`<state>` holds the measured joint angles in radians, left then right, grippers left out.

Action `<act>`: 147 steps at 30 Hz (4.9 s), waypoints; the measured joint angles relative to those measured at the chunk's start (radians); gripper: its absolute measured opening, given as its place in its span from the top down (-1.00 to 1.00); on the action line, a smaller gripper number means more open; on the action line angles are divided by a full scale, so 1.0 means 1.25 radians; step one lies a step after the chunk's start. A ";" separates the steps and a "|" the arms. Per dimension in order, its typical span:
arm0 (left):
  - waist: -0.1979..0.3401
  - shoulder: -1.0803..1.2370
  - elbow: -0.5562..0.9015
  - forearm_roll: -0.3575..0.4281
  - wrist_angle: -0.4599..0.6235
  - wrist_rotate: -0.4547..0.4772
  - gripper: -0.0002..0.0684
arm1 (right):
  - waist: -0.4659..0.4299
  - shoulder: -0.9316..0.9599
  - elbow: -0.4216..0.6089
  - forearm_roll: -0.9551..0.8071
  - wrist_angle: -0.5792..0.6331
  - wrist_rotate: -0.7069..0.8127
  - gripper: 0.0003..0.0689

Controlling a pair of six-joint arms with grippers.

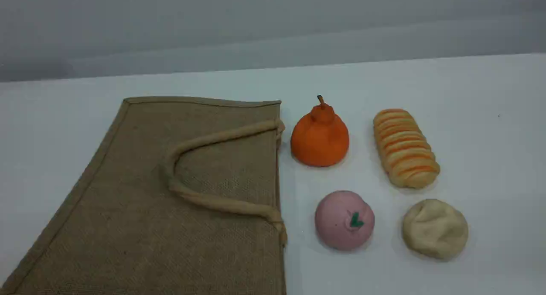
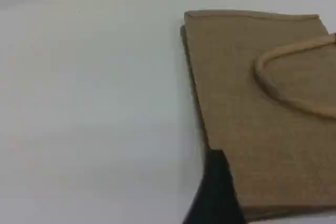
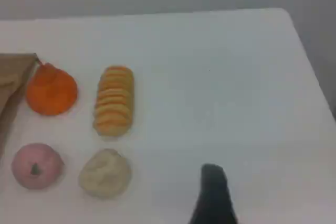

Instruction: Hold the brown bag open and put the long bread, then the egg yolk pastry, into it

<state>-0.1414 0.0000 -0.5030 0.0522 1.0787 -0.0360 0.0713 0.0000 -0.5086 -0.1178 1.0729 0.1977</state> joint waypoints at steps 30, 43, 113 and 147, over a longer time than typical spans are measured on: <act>0.000 0.000 0.000 0.000 0.000 0.001 -0.43 | 0.000 0.000 0.000 0.000 0.000 0.000 -0.33; 0.000 0.000 0.000 0.000 0.000 0.001 -0.43 | 0.000 0.000 0.000 0.000 0.000 0.000 -0.33; -0.037 1.444 -0.504 -0.277 -0.319 0.045 -0.43 | 0.000 1.066 -0.208 0.997 -0.481 -0.797 -0.33; -0.090 1.729 -0.590 -0.252 -0.403 -0.024 0.63 | 0.000 1.079 -0.208 1.007 -0.486 -0.793 -0.33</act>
<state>-0.2536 2.1613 -1.2408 -0.2625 0.5751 -0.0656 0.0713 1.3491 -0.7690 1.1413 0.4648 -0.7936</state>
